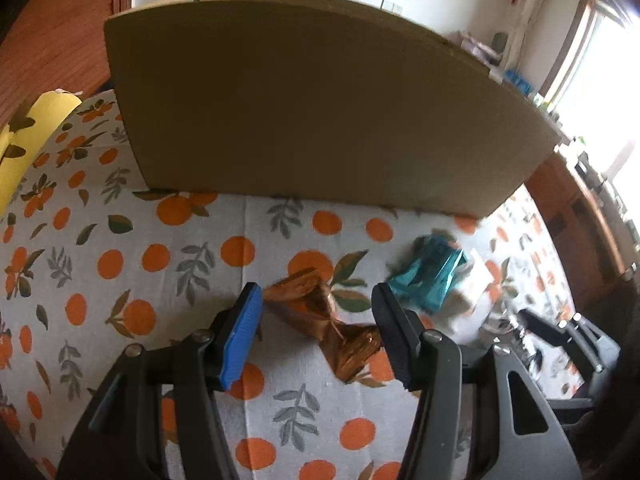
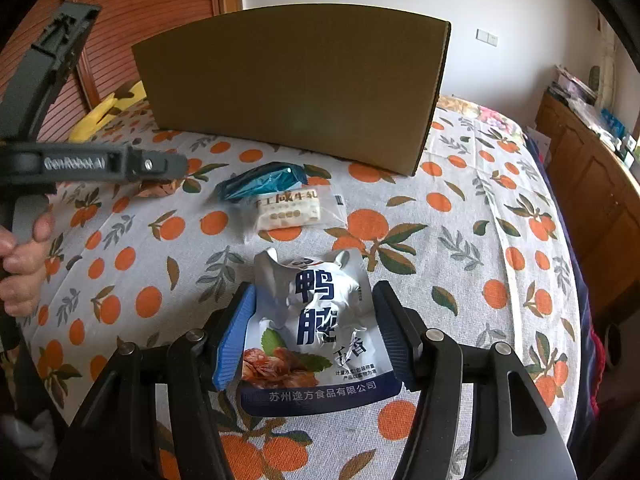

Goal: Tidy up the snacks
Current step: 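Grasp the copper wrapper with left tool while right tool grasps the white duck-snack pouch, then lift both held packets and carry them over the cardboard box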

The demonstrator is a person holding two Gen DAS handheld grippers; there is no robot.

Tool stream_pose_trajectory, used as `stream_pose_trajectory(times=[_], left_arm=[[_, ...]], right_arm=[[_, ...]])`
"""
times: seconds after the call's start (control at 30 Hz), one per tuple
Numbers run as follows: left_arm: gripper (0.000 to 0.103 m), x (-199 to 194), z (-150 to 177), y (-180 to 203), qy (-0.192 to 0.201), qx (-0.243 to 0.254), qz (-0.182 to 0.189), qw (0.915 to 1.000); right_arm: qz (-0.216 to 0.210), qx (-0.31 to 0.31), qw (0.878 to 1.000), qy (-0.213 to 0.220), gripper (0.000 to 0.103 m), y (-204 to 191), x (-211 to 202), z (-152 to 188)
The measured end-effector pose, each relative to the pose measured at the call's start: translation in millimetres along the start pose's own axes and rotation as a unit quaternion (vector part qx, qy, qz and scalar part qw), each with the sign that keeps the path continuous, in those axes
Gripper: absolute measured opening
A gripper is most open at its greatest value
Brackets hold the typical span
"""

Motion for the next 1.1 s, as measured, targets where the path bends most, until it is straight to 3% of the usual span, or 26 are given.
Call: stream_pose_trajectory(times=[0.23, 0.27, 0.33, 0.4, 0.43, 0.47, 0.67, 1.1], left_arm=[[0.052, -5.1, 14.3, 2.6, 0.015, 0.021, -0.015, 0.9996], [0.049, -6.4, 15.7, 3.5, 0.017, 0.026, -0.019, 0.9993], [0.032, -4.9, 18.1, 5.9, 0.019, 0.038, -0.031, 0.9986], [0.030, -5.1, 19.9, 5.2, 0.018, 0.042, -0.025, 0.9986], [0.016, -4.9, 19.6, 5.1, 0.017, 0.044, -0.024, 0.9986], [0.014, -5.4, 20.3, 5.2, 0.015, 0.046, -0.020, 0.9986], [0.014, -9.2, 22.3, 10.5, 0.020, 0.073, -0.025, 0.9968], [0.014, -41.8, 23.4, 24.7, 0.040, 0.091, 0.009, 0.9950]], right_arm=[[-0.002, 0.000, 1.000, 0.000, 0.062, 0.2, 0.1, -0.3], [-0.002, 0.000, 1.000, 0.000, 0.062, 0.1, 0.2, -0.2], [-0.002, 0.000, 1.000, 0.000, 0.062, 0.2, 0.2, -0.2], [-0.002, -0.001, 1.000, -0.001, 0.062, 0.0, 0.3, -0.2], [-0.002, -0.001, 1.000, -0.001, 0.062, 0.0, 0.3, -0.2], [-0.001, -0.001, 1.000, -0.001, 0.062, -0.1, 0.4, -0.2], [-0.002, 0.000, 1.000, -0.001, 0.062, -0.1, 0.4, -0.2], [-0.002, 0.000, 1.000, -0.001, 0.061, -0.2, 0.4, 0.0]])
Point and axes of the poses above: each gripper's, at about its wrist camera, not at the fingertips, and x roughly the way its jaws point, y to its right, z to its underside, the point moved 1 cm from there along x, roughly the way its jaws point, and after that the axes turned 1 degree about y, right-handed, at the moved point
